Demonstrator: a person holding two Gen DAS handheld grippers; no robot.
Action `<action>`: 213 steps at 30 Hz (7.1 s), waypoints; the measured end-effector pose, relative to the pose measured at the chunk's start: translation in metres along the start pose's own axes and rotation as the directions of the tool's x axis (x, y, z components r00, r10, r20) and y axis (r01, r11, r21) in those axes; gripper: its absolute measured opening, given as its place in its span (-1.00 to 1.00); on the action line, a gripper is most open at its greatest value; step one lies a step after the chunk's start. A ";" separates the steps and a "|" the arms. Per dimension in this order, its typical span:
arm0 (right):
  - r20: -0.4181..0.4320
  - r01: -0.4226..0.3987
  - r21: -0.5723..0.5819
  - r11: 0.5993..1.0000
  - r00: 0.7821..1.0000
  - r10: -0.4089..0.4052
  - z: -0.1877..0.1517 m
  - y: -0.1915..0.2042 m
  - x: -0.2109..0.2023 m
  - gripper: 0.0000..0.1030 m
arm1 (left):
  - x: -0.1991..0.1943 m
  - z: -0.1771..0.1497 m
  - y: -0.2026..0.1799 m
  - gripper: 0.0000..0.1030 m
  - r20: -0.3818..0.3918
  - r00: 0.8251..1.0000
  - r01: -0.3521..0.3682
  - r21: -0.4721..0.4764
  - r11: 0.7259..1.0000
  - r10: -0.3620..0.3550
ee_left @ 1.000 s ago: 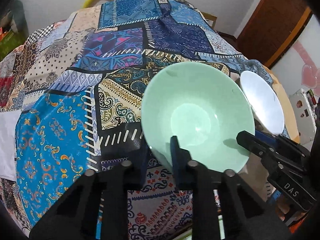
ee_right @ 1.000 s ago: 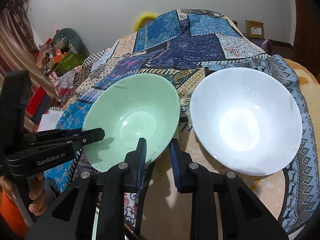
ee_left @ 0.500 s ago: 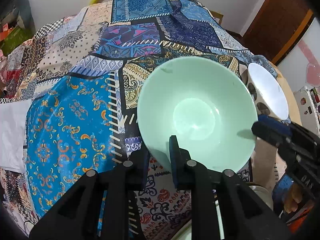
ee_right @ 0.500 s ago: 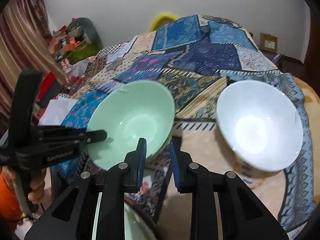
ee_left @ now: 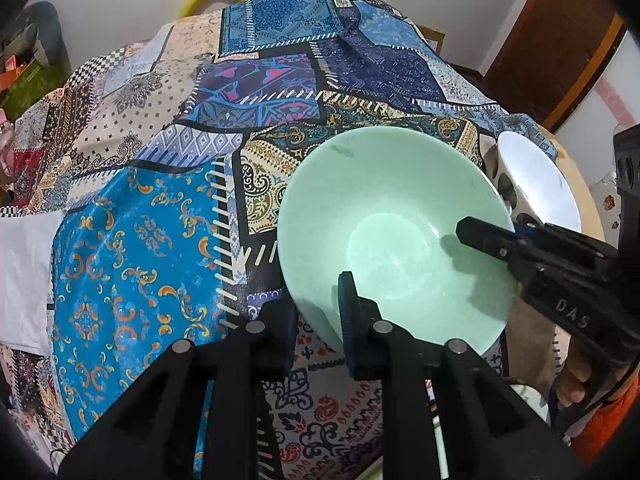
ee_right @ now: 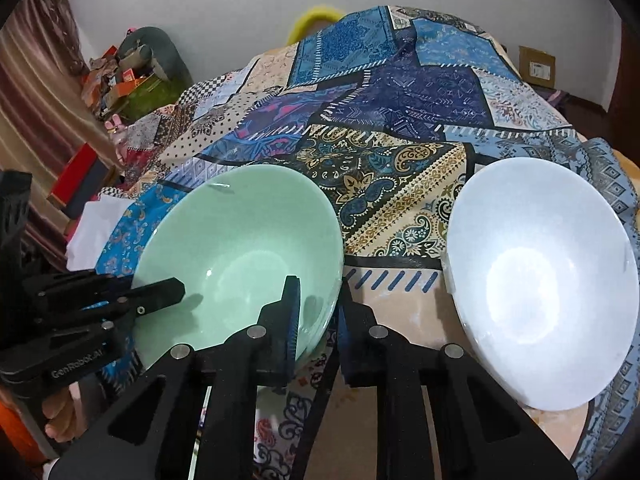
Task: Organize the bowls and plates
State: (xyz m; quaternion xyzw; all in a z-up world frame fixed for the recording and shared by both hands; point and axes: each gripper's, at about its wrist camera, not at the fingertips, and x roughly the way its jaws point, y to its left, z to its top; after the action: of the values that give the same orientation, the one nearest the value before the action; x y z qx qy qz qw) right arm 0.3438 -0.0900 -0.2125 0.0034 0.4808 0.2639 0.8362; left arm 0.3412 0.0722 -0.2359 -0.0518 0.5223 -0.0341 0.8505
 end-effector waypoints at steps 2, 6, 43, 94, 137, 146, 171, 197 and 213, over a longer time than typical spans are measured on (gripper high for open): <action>0.001 0.005 -0.005 1.000 1.000 -0.005 -0.001 0.000 -0.001 -0.71 | -0.003 -0.001 -0.003 -0.64 0.012 1.000 -0.009 0.016 1.000 0.009; 0.011 0.001 -0.001 1.000 1.000 -0.001 -0.003 0.001 -0.008 -0.71 | -0.012 -0.004 -0.006 -0.64 0.020 1.000 -0.008 0.013 1.000 0.008; 0.156 -0.088 -0.104 0.991 0.982 0.104 -0.045 0.105 -0.122 -0.71 | -0.199 -0.112 0.015 -0.64 0.187 0.980 -0.043 -0.093 0.995 0.060; -0.135 -0.190 -0.169 0.967 0.976 0.169 -0.107 0.186 -0.022 -0.68 | -0.145 -0.211 0.127 -0.67 -0.009 0.998 -0.068 -0.295 0.953 0.068; 0.233 0.051 -0.111 0.993 0.972 -0.024 -0.065 0.056 -0.160 0.09 | -0.221 -0.115 -0.010 0.67 0.282 0.948 -0.126 -0.087 0.988 0.146; 0.274 0.183 0.008 0.983 0.945 -0.178 -0.052 -0.024 -0.183 0.10 | -0.194 -0.064 -0.067 0.76 0.271 0.962 -0.046 -0.007 0.999 0.046; 0.085 0.177 0.134 0.975 0.978 -0.189 -0.005 -0.151 -0.076 -0.52 | -0.032 0.023 -0.124 0.82 0.090 0.996 0.003 0.074 0.997 -0.010; 0.005 0.014 -0.031 0.999 1.000 -0.014 -0.018 -0.107 -0.049 -0.70 | 0.048 0.020 -0.120 -0.54 -0.110 0.986 0.123 -0.030 0.992 -0.125; 0.068 0.003 0.007 1.000 0.998 -0.004 -0.023 -0.086 -0.084 -0.71 | 0.001 0.003 -0.122 -0.60 -0.049 0.993 0.108 -0.017 0.994 -0.108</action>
State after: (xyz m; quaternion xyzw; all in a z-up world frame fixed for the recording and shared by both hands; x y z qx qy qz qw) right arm 0.3295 -0.2068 -0.1792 0.0146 0.4529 0.2604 0.8526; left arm 0.3436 -0.0483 -0.2204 -0.0853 0.5399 -0.0775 0.8338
